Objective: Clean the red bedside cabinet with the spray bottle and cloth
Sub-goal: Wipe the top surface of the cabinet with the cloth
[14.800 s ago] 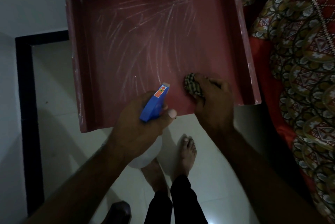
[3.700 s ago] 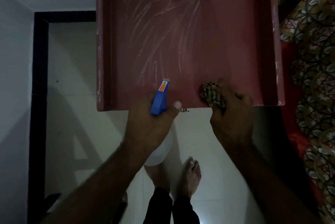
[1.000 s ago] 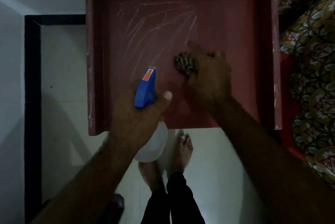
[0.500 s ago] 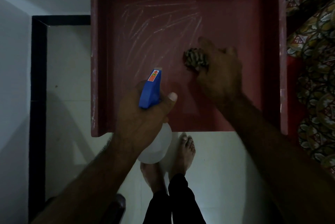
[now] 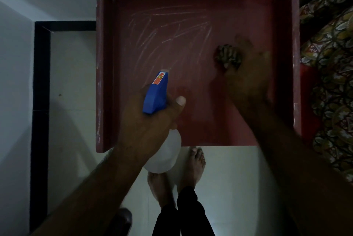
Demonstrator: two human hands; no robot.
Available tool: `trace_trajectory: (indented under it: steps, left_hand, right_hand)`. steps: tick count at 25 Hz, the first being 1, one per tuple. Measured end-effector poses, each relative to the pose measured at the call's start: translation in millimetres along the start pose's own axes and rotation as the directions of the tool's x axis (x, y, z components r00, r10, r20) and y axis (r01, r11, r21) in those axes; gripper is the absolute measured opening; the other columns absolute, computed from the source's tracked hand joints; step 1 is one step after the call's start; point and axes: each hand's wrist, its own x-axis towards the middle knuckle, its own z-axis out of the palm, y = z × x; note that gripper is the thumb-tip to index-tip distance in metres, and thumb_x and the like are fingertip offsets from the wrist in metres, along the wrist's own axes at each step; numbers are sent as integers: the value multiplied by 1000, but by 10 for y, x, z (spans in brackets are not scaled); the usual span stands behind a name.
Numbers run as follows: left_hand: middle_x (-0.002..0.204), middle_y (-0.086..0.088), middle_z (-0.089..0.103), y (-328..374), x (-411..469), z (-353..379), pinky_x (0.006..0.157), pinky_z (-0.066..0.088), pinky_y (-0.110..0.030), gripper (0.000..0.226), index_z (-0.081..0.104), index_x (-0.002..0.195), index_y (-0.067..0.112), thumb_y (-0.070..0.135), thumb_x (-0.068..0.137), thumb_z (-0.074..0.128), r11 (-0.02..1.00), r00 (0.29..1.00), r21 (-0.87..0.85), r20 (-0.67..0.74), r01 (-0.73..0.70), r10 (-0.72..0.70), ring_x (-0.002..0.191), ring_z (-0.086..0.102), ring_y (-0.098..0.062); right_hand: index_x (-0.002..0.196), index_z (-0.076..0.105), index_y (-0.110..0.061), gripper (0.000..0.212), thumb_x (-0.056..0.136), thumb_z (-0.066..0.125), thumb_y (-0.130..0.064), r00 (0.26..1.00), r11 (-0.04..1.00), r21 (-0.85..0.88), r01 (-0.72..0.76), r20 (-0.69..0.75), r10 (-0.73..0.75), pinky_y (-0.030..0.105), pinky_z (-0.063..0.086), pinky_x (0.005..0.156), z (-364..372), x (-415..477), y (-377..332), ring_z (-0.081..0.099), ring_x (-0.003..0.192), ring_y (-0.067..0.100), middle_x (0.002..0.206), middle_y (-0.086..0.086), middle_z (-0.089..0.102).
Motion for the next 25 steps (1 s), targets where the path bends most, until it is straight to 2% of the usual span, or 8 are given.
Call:
trace_trajectory:
  steps: [4, 10, 14, 16, 19, 21, 23, 25]
  left_hand:
    - [68, -13, 70, 61, 16, 19, 60, 51, -9, 28, 64, 86, 0, 26, 91, 73, 1000, 1000, -26, 0, 8, -8, 63, 68, -19]
    - [68, -11, 71, 134, 67, 17, 61, 53, -10, 29, 65, 82, 3, 30, 91, 72, 1000, 1000, -6, 3, 0, 0, 62, 69, -16]
    - [67, -11, 70, 158, 84, -9, 61, 51, -9, 27, 64, 80, 3, 26, 92, 71, 1000, 1000, -24, -11, -18, 18, 60, 67, -11]
    - [67, -11, 70, 155, 99, -27, 62, 51, -9, 27, 65, 80, 1, 25, 92, 71, 999, 999, -18, -7, -35, 35, 60, 67, -13]
    - [66, -11, 70, 136, 95, -56, 59, 50, -8, 29, 65, 82, 2, 28, 90, 72, 999, 999, -2, -6, -39, 39, 58, 67, -11]
    - [66, -9, 70, 132, 99, -69, 57, 48, -7, 28, 64, 81, 3, 29, 90, 73, 999, 999, 12, -15, -34, 34, 58, 67, -10]
    - [66, -7, 70, 132, 102, -81, 55, 47, -6, 28, 64, 80, 4, 30, 89, 73, 999, 999, 9, -31, -33, 33, 57, 66, -7]
    - [66, -6, 71, 133, 113, -78, 56, 48, -6, 29, 64, 79, 6, 32, 88, 73, 999, 999, 5, -36, -37, 37, 58, 67, -7]
  right_hand:
    - [149, 50, -34, 74, 81, 66, -10, 973, 979, 5, 205, 107, -204, 38, 52, 91, 118, -403, -228, 59, 105, 33, 116, 12, 67]
    - [153, 44, -39, 75, 82, 63, -22, 998, 999, 26, -25, 58, 23, 30, 48, 99, 5, -58, -162, 61, 109, 33, 127, 11, 60]
    - [151, 46, -35, 79, 79, 66, -13, 945, 967, 50, 251, 205, -256, 39, 52, 90, 165, -438, -393, 59, 107, 33, 119, 12, 64]
    - [154, 40, -40, 78, 80, 60, -23, 953, 980, 4, 200, 231, -195, 34, 49, 93, 109, -282, -309, 57, 109, 30, 123, 9, 63]
    - [153, 43, -41, 78, 75, 51, -34, 996, 1000, 0, 27, 91, -26, 25, 43, 92, 26, -152, -269, 57, 100, 27, 116, 8, 57]
    - [151, 49, -31, 76, 76, 56, -25, 976, 984, 32, 176, 124, -178, 39, 51, 98, 68, -300, -422, 57, 100, 31, 113, 12, 64]
    - [150, 51, -27, 77, 75, 63, -13, 925, 948, 76, 308, 210, -318, 51, 54, 92, 123, -460, -507, 58, 105, 38, 114, 14, 68]
    - [151, 48, -35, 78, 74, 57, -23, 948, 967, 68, 244, 194, -253, 43, 52, 97, 67, -323, -438, 59, 108, 36, 118, 14, 65]
